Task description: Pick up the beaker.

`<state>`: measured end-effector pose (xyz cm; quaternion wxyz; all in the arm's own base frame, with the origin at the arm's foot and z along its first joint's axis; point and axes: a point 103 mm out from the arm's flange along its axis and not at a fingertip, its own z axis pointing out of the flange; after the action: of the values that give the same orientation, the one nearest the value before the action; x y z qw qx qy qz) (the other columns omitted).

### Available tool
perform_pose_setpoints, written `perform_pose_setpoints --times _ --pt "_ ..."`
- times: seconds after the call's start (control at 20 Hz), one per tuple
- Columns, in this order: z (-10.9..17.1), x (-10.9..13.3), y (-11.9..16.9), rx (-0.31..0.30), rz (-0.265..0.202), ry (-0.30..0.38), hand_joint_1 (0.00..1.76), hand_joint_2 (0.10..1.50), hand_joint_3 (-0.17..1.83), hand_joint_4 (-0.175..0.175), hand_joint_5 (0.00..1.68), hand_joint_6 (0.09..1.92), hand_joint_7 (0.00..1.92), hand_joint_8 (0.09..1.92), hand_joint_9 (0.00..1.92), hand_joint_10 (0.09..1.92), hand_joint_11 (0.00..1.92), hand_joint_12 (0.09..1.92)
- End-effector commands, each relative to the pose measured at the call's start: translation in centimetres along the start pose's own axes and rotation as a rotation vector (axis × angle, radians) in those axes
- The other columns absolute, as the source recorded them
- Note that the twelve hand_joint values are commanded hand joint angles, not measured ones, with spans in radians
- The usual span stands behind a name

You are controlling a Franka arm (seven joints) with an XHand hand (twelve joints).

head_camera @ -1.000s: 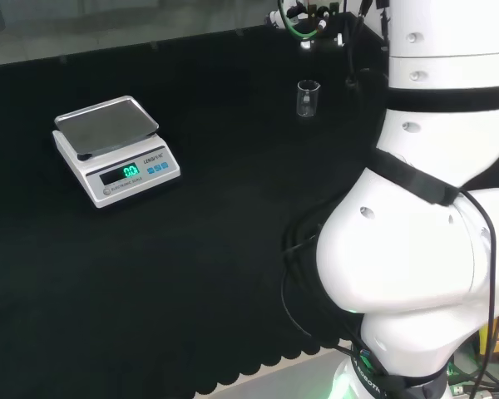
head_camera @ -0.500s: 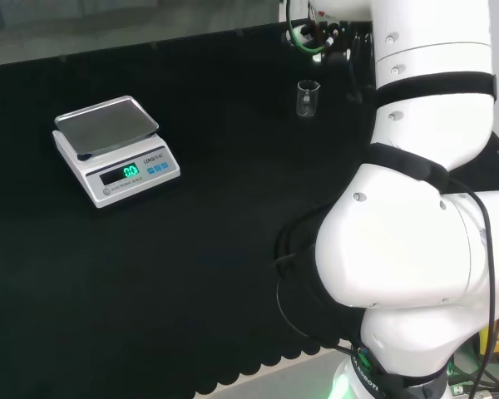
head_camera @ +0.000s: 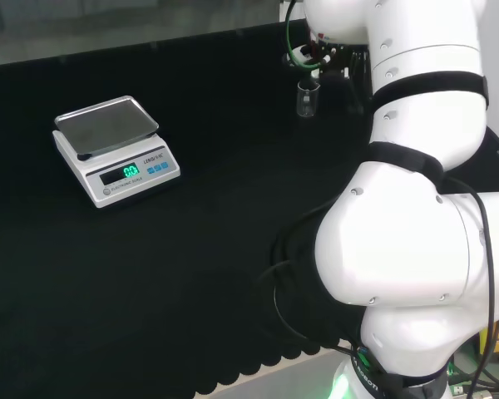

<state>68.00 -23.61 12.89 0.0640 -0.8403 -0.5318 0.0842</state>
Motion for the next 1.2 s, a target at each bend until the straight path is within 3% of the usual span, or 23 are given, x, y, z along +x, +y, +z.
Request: perform_pose_setpoints --times 0.05,0.3,1.0,1.2 --pt "2.4 2.5 -0.6 0.068 -0.03 -0.005 0.26 0.94 0.15 0.018 0.2 0.09 0.0 0.72 0.01 0.88 0.0 1.38" --pt "3.2 3.5 -0.9 0.091 -0.038 -0.013 0.25 0.95 0.15 0.018 0.2 0.09 0.0 0.72 0.01 0.88 0.0 1.38" --pt "4.9 0.2 -2.9 0.124 0.001 -0.045 0.23 0.95 0.15 0.018 0.2 0.09 0.0 0.72 0.01 0.88 0.0 1.38" --pt "5.0 0.1 -3.4 0.103 -0.001 -0.052 0.23 0.95 0.14 0.016 0.2 0.09 0.01 0.73 0.14 0.9 0.0 1.44"
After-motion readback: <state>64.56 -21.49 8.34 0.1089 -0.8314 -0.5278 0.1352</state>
